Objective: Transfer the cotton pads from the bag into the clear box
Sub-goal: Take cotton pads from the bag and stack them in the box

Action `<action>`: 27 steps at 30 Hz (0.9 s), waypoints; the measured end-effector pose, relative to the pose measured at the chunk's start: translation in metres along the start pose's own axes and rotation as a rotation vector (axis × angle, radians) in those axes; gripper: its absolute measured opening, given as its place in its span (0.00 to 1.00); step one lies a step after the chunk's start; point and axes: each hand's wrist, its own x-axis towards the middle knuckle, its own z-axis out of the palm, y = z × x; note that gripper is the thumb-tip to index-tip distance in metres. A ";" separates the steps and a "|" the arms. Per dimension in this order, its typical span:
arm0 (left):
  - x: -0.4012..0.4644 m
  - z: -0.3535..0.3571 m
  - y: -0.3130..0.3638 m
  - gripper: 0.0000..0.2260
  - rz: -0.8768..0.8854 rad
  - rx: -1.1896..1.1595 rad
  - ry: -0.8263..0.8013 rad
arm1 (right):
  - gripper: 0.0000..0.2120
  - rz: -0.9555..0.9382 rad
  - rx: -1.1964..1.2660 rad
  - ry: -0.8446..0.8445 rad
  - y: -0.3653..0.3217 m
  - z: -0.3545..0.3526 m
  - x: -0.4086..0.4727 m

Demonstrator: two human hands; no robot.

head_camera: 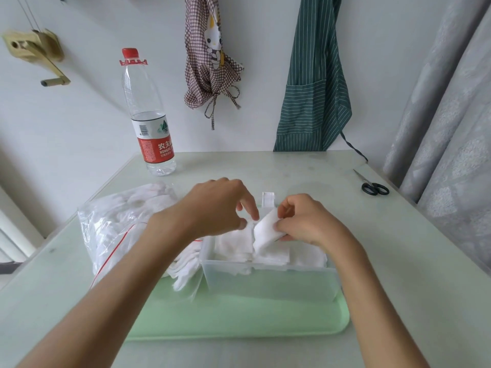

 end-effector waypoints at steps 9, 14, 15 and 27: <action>0.015 0.050 -0.001 0.12 0.011 0.074 -0.084 | 0.09 0.059 -0.474 -0.022 0.008 0.007 -0.004; 0.019 0.048 -0.001 0.14 0.061 0.042 -0.070 | 0.07 0.011 -0.458 -0.123 0.006 0.001 -0.006; 0.019 0.048 0.000 0.14 0.080 0.049 -0.077 | 0.08 0.006 -0.447 -0.143 0.006 0.001 -0.007; 0.020 0.052 0.006 0.14 0.114 0.212 -0.073 | 0.10 -0.001 -0.503 -0.124 0.012 -0.001 -0.003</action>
